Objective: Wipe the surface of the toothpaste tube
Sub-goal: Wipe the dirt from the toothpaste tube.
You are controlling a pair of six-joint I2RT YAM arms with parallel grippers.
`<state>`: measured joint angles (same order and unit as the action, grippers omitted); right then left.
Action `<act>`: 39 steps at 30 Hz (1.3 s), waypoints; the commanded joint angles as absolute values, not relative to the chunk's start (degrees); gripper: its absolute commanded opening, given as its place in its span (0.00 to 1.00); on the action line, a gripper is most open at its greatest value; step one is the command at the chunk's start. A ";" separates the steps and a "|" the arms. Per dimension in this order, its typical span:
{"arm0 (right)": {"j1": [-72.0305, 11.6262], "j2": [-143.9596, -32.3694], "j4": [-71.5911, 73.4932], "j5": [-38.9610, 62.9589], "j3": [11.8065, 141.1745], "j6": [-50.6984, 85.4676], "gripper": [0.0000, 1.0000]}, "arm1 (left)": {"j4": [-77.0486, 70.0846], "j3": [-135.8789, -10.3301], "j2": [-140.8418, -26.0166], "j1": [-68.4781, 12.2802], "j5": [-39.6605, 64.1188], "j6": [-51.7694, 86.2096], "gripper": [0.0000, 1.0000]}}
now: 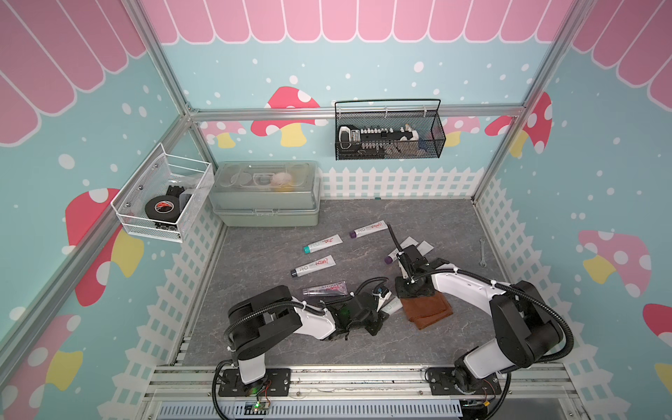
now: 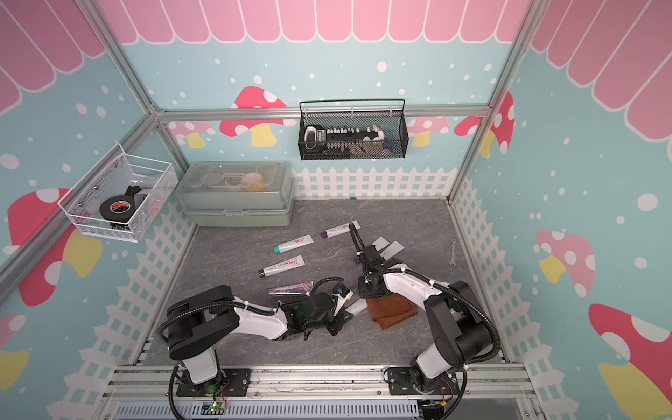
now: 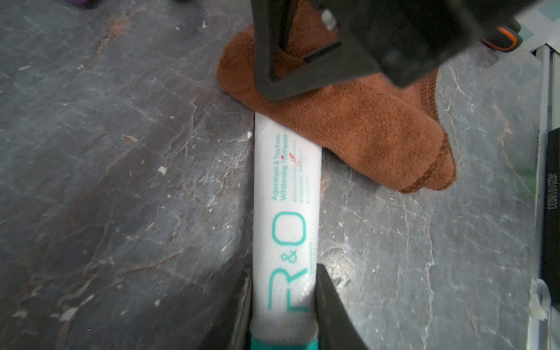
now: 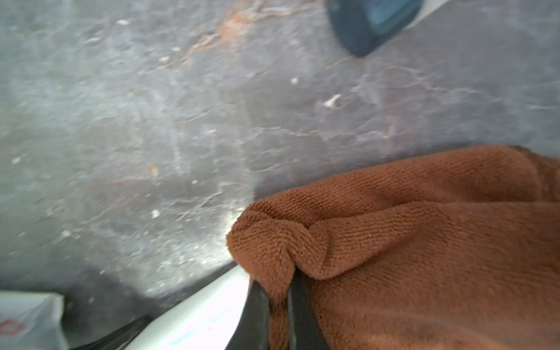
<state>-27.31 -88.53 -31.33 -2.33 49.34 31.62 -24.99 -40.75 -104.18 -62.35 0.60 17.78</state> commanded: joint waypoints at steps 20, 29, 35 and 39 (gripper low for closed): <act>-24.47 -79.43 -32.91 18.02 46.89 30.46 0.06 | -20.41 -40.23 -105.91 -62.09 -1.21 18.76 0.22; -28.65 -89.35 -34.97 8.03 48.06 29.04 0.05 | -19.82 -40.78 -105.93 -62.01 -1.13 18.81 0.22; -29.18 -91.62 -40.85 -9.77 49.18 28.99 0.05 | -20.10 -40.04 -105.13 -62.05 -2.02 18.81 0.22; -29.17 -92.52 -41.25 -13.89 49.33 29.96 0.05 | -20.37 -39.56 -104.94 -62.04 -2.33 18.87 0.22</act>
<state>-29.69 -89.62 -33.61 -2.87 51.27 30.04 -24.71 -40.80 -104.14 -62.35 -0.23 17.80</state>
